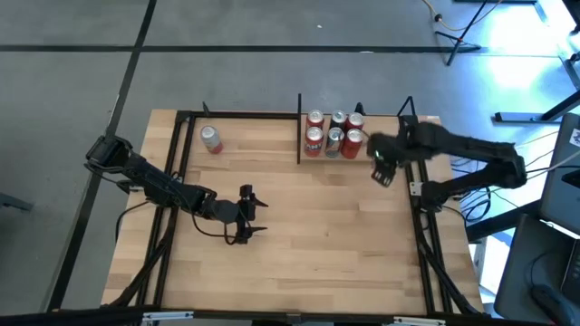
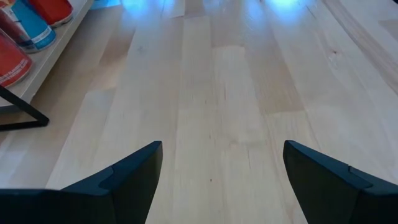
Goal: Place canned beverage on shelf
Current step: Put the bottom pink soda can on the shelf, then put the pink soda can on the shelf aligned with the other pink soda can
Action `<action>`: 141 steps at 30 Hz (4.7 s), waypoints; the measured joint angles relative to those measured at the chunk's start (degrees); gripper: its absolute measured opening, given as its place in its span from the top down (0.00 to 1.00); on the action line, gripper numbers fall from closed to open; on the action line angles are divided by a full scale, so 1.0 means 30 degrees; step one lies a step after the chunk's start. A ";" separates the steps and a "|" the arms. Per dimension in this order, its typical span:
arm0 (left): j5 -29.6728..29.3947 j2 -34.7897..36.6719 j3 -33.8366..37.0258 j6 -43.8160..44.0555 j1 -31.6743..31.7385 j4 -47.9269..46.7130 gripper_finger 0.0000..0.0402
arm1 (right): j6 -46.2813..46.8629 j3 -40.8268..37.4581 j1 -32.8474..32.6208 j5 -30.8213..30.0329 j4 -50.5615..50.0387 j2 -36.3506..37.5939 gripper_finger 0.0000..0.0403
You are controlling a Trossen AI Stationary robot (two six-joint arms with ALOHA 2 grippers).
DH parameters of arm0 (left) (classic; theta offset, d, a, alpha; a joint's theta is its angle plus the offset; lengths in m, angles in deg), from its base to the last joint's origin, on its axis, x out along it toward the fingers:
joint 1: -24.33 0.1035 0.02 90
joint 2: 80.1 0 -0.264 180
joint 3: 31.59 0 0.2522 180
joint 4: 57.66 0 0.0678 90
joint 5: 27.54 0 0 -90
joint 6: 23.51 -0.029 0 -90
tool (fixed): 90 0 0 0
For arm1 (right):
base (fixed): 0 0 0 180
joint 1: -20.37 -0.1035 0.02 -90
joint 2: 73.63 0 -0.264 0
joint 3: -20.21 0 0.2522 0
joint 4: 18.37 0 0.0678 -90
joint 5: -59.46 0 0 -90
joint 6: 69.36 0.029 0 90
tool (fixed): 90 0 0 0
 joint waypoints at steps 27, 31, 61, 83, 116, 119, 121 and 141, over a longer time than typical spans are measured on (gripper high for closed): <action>-0.0138 0.0000 0.0000 -0.0168 0.0510 0.0058 0.22 | -1.5581 0.0000 1.3217 0.3841 0.6884 -0.5896 0.35; -0.0077 0.0000 0.0000 -0.0168 0.0678 0.0058 0.22 | -1.6222 0.0006 1.3303 0.3993 0.7149 -0.6342 0.35; -0.1380 0.0053 -0.0048 0.0525 0.0663 0.0290 0.22 | -1.1682 0.5620 1.0852 0.4156 0.2440 -0.4921 0.04; -0.5996 0.5974 -0.6615 0.7699 1.1084 -2.0993 0.22 | -0.8268 -1.0081 -0.1063 0.4497 2.2379 0.3978 0.04; 0.0534 0.5617 -0.3897 0.4825 2.2287 -1.8669 0.22 | -0.8348 -1.2641 -0.3257 0.4286 2.7214 0.3401 0.04; 0.0706 0.5668 -0.3525 0.4844 2.2248 -1.8168 0.26 | -0.8350 -1.2629 -0.3257 0.4286 2.7438 0.3136 0.04; 0.0714 0.5668 -0.3332 0.4855 2.2236 -1.7763 0.31 | -0.8355 -1.2641 -0.3257 0.4286 2.7293 0.2983 0.04; 0.1093 0.4285 -0.6081 0.8359 0.9877 -1.7798 0.47 | -0.6170 -1.2639 -0.4227 0.4951 2.8263 0.1281 0.04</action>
